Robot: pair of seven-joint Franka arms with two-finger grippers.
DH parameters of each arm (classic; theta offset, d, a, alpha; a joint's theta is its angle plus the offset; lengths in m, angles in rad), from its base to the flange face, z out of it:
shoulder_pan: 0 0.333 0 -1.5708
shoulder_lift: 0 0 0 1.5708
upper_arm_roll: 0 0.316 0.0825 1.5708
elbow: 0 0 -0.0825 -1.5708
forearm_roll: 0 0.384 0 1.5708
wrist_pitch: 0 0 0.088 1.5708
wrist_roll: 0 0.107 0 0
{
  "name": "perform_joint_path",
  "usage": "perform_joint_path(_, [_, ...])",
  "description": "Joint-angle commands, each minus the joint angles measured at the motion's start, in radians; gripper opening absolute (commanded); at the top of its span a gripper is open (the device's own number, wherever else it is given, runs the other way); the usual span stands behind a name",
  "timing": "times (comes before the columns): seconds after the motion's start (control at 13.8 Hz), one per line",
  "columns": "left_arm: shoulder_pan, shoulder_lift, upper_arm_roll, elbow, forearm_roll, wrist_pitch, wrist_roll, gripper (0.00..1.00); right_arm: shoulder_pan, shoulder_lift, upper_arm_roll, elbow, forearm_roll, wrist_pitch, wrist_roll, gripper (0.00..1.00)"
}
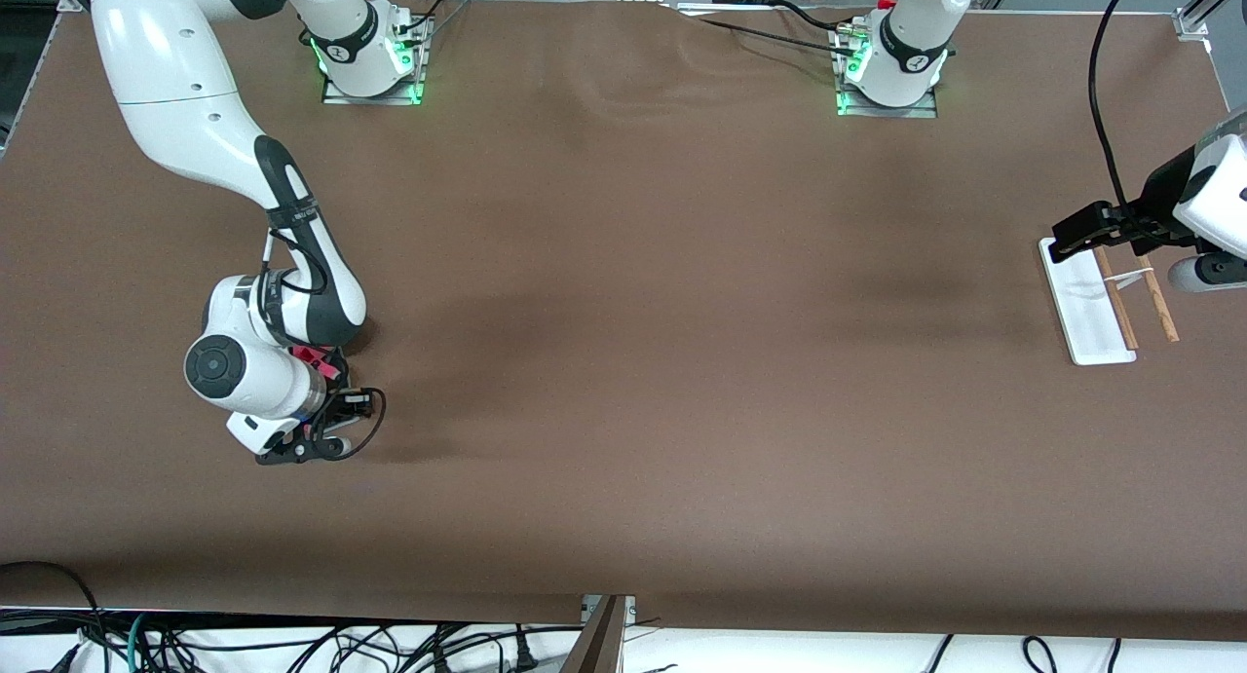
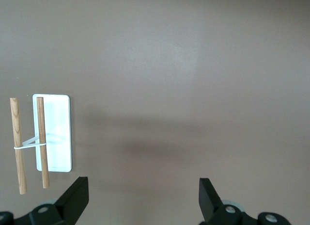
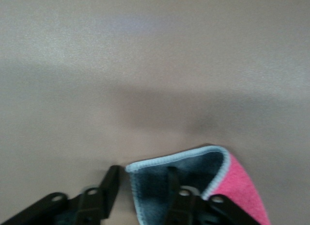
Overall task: Pass towel and hang on rack
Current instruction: 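Lower the right gripper and grasp the pink towel's edge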
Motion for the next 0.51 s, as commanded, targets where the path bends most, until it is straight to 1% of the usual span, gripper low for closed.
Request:
perform_joint_path(0.0, [-0.012,-0.013,0.010,-0.011,0.015,0.005,-0.011,1.00,-0.006,-0.002,0.007,-0.009,0.009,-0.013,-0.016,0.00])
perform_joint_path(0.29, [-0.012,-0.013,0.010,-0.011,0.015,0.004,-0.011,1.00,-0.006,-0.018,0.007,0.002,0.019,-0.038,-0.009,0.00])
perform_joint_path(0.36, [-0.014,-0.013,0.010,-0.011,0.015,0.004,-0.011,1.00,-0.006,-0.035,0.009,0.015,0.020,-0.050,-0.009,0.00])
perform_joint_path(0.43, [-0.012,-0.013,0.010,-0.011,0.015,0.004,-0.011,1.00,-0.004,-0.057,0.009,0.054,0.021,-0.096,-0.009,0.00])
